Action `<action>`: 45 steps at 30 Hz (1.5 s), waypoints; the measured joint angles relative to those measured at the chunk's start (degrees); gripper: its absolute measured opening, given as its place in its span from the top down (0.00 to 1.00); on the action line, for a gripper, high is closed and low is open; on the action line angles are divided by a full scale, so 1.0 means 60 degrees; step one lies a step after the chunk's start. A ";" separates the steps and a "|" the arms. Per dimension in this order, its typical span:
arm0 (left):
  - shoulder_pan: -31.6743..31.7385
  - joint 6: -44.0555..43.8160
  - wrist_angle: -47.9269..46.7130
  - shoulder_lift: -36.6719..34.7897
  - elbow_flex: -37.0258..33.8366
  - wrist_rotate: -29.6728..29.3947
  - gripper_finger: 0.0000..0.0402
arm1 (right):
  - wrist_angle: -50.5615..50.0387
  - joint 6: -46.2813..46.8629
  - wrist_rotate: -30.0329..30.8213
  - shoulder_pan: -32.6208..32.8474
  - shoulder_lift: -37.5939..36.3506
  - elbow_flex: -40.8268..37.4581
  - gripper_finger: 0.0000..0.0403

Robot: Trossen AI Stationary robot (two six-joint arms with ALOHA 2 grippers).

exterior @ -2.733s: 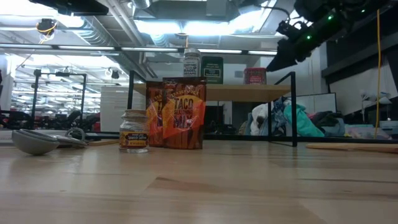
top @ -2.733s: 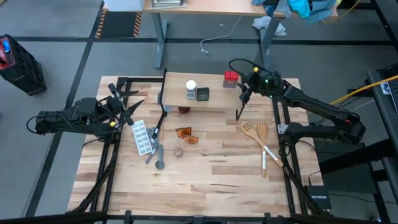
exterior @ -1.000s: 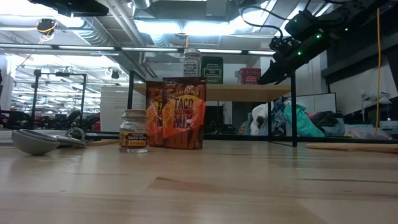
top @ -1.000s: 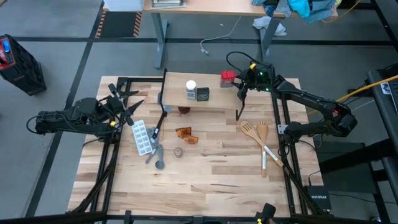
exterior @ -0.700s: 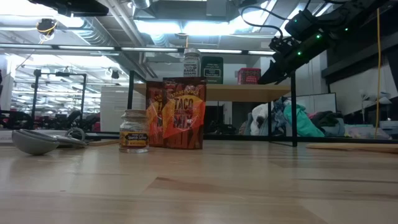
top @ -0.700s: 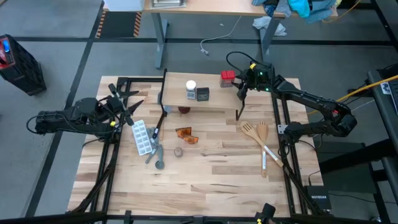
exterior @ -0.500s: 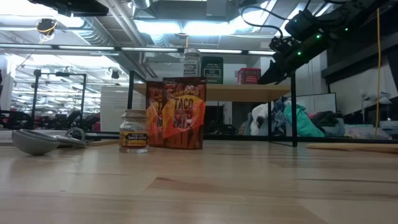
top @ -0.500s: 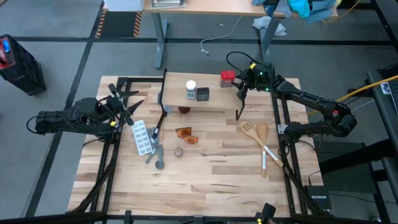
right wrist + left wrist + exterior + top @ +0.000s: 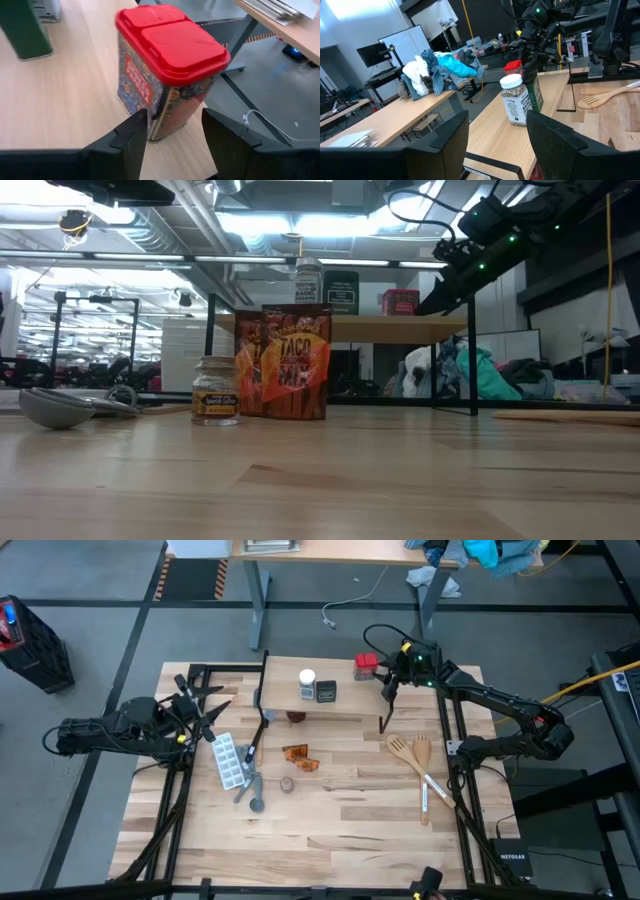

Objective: Shelf spices
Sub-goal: Remove the red seasoning can from the shelf

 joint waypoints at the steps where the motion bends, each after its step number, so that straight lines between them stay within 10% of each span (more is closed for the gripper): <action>1: 0.0000 0.0000 0.0002 0.0002 0.0000 0.0000 0.52 | 0.0008 -0.0089 -0.0092 0.0002 -0.0004 0.0000 0.51; 22: 0.0001 0.0000 0.0003 0.0000 0.0000 -0.0004 0.52 | 0.1056 -0.1321 -0.1285 -0.0009 -0.0004 -0.0004 0.13; 45: 0.0000 0.0000 0.0004 0.0000 0.0000 -0.0002 0.52 | 0.1952 -0.0817 -0.1754 -0.0005 0.0834 -0.0007 0.24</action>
